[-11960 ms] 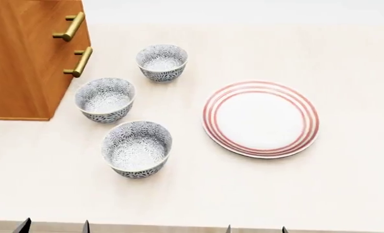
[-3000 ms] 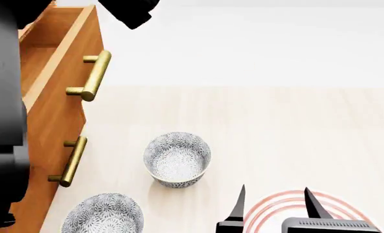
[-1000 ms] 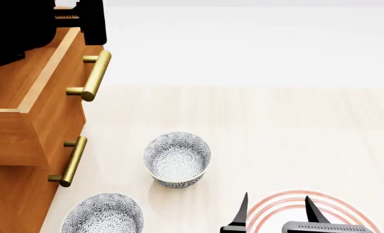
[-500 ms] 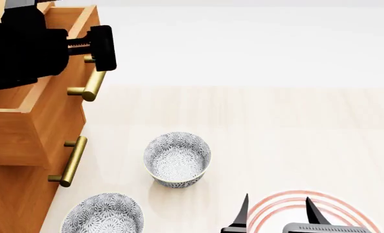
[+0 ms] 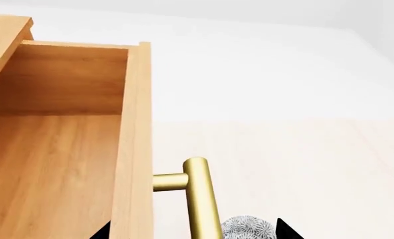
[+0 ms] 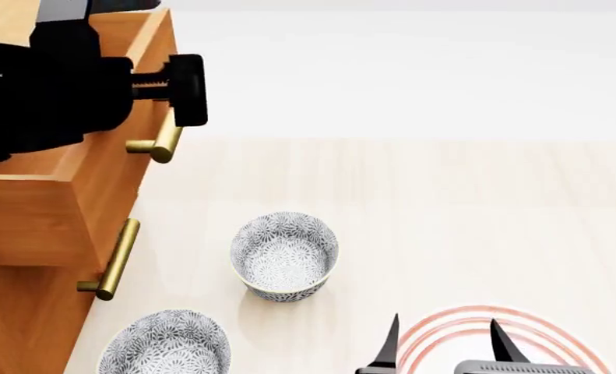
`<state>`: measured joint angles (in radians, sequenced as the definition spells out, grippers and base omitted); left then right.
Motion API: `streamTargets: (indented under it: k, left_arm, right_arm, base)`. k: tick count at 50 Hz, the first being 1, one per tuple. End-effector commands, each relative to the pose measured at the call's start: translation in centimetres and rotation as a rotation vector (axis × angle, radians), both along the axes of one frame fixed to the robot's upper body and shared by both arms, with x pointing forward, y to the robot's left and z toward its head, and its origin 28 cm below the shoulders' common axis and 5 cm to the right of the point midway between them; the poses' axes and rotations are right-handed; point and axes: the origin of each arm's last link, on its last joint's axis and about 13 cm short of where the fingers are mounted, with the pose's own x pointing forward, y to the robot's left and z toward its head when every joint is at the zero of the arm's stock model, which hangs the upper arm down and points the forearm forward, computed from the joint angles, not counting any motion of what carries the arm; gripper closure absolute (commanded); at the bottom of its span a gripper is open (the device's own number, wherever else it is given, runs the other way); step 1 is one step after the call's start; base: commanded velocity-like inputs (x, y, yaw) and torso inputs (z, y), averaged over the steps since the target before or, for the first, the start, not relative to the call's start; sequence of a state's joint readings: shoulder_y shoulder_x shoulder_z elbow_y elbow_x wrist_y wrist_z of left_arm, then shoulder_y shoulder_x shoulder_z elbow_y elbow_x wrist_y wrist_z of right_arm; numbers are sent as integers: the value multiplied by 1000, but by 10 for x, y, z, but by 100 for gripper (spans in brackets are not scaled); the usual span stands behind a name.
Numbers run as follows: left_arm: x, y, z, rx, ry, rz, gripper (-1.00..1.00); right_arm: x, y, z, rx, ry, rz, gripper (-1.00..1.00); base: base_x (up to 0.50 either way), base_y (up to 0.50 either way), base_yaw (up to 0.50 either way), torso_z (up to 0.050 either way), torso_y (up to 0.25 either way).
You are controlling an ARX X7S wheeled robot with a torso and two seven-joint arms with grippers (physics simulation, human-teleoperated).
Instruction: Open the top drawer of the cabinet.
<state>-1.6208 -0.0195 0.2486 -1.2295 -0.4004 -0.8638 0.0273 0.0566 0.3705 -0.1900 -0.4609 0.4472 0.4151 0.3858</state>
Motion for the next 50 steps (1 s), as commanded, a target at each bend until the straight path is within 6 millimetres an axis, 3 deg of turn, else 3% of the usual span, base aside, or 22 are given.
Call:
streamTargets:
  k: [1, 37, 50]
  left_arm:
    - [-6, -31, -8, -130, 46, -139, -100]
    - [-24, -90, -15, -171, 89, -268, -100]
    - [-31, -101, -17, -194, 101, -305, -100]
  right_arm:
    - [-1, 0, -2, -1, 4, 3, -100]
    - [4, -7, -12, -6, 30, 19, -100]
    - [4, -6, -16, -14, 43, 38, -100]
  base:
    - [0, 0, 0, 0, 0]
    - [0, 0, 3, 0, 1]
    - [0, 0, 5, 0, 2]
